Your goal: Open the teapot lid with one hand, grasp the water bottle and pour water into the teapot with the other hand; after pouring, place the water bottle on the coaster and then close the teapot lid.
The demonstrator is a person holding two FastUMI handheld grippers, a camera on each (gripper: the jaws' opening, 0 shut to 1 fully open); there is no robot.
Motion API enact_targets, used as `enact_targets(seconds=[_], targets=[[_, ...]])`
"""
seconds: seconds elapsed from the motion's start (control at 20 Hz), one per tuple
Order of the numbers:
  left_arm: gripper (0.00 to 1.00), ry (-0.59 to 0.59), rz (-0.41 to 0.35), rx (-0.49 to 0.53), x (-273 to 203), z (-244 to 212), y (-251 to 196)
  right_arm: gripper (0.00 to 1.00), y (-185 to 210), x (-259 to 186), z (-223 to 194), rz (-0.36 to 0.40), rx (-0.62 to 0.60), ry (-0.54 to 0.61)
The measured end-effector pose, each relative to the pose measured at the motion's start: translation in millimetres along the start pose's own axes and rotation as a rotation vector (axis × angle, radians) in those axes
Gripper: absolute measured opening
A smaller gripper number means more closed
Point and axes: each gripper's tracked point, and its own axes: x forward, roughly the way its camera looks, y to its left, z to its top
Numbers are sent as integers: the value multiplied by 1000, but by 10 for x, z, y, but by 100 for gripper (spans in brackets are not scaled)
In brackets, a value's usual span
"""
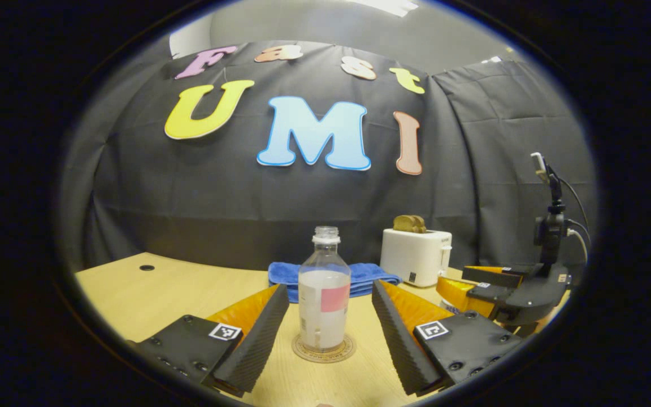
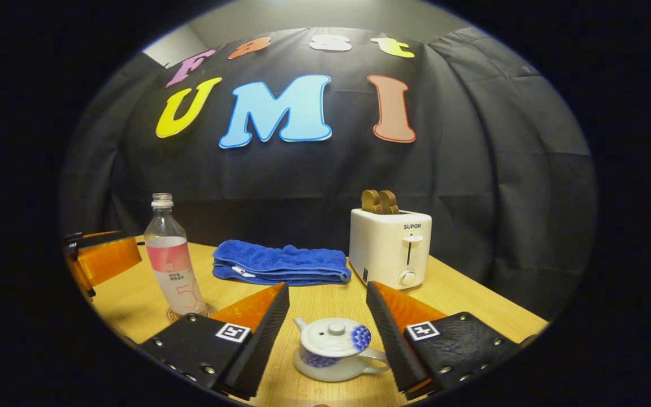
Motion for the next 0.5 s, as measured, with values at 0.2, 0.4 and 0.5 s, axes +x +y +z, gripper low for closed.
enact_targets(seconds=[0.2, 0.4, 0.5], targets=[[100, -38, -9, 1, -124, 106, -78, 96, 163, -391, 68, 23, 33, -2], [100, -31, -5, 0, -329, 38, -127, 96, 199, -757, 88, 43, 37, -2], [100, -31, 0, -7, -431, 28, -140, 96, 198, -903, 82, 47, 49, 4]])
